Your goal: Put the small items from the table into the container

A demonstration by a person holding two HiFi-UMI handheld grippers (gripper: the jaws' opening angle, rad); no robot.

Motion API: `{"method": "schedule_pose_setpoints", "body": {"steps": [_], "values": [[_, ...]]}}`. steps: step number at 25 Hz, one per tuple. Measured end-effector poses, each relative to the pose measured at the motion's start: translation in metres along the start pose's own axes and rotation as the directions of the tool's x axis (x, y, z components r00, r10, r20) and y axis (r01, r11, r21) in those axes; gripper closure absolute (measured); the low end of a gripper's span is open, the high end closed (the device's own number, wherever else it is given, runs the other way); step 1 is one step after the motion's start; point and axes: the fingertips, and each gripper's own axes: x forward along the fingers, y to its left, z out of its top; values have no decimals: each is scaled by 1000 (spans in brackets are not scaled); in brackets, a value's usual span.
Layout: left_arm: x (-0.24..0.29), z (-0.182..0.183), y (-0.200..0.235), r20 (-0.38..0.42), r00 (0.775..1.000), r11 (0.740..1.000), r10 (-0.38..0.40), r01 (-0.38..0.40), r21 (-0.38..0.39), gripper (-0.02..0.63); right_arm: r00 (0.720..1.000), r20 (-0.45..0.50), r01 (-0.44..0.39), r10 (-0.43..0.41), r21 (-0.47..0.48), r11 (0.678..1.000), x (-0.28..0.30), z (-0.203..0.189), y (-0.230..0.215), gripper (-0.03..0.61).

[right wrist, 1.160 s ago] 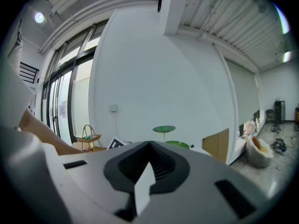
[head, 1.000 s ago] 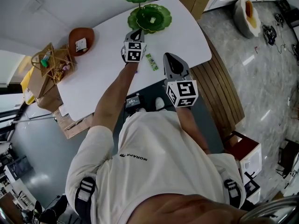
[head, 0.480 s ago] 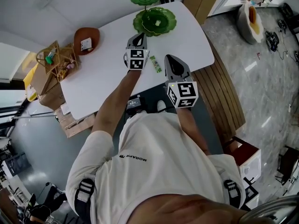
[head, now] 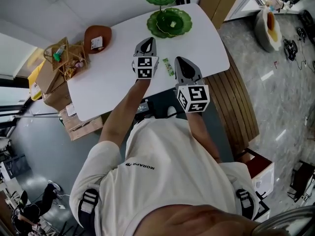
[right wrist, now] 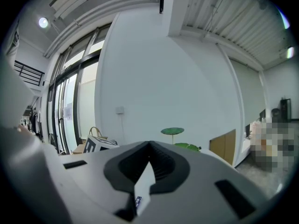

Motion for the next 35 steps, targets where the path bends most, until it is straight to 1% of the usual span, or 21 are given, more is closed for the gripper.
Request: {"method": "schedule_pose_setpoints", "body": {"steps": [7, 10, 13, 15, 17, 21, 25, 28, 32, 35], "values": [[-23, 3, 7, 30, 999, 999, 36, -35, -24, 611, 1000, 3, -18, 18, -6, 1000, -2, 1, 13, 571], [-32, 3, 8, 32, 999, 998, 44, -43, -43, 611, 1000, 1, -24, 24, -5, 1000, -3, 1, 17, 571], [-39, -4, 9, 21, 999, 998, 50, -49, -34, 611, 1000, -2, -29, 29, -2, 1000, -3, -2, 21, 571], [-44, -14, 11, -4, 998, 998, 56, -56, -24, 611, 999, -3, -33, 33, -2, 999, -3, -3, 25, 571], [-50, -26, 11, -40, 997, 997, 60, -61, -39, 611, 999, -8, -38, 38, 1, 999, -4, -6, 28, 571], [-56, -47, 10, -85, 994, 995, 72, -78, -62, 611, 999, -14, -40, 40, 7, 999, -7, -10, 30, 571], [-60, -78, 5, -166, 984, 990, 58, -78, -114, 611, 999, -15, -37, 37, 13, 999, -11, -12, 30, 571], [-62, -102, -1, -229, 972, 991, 44, -72, -116, 611, 999, -19, -31, 32, 19, 999, -15, -15, 29, 571], [-65, -133, -4, -307, 950, 990, 51, -88, -106, 611, 999, -24, -22, 23, 23, 999, -22, -19, 26, 571], [-67, -145, -10, -351, 936, 991, 32, -76, -111, 609, 999, -28, -14, 15, 28, 1000, -26, -21, 23, 571]]}}
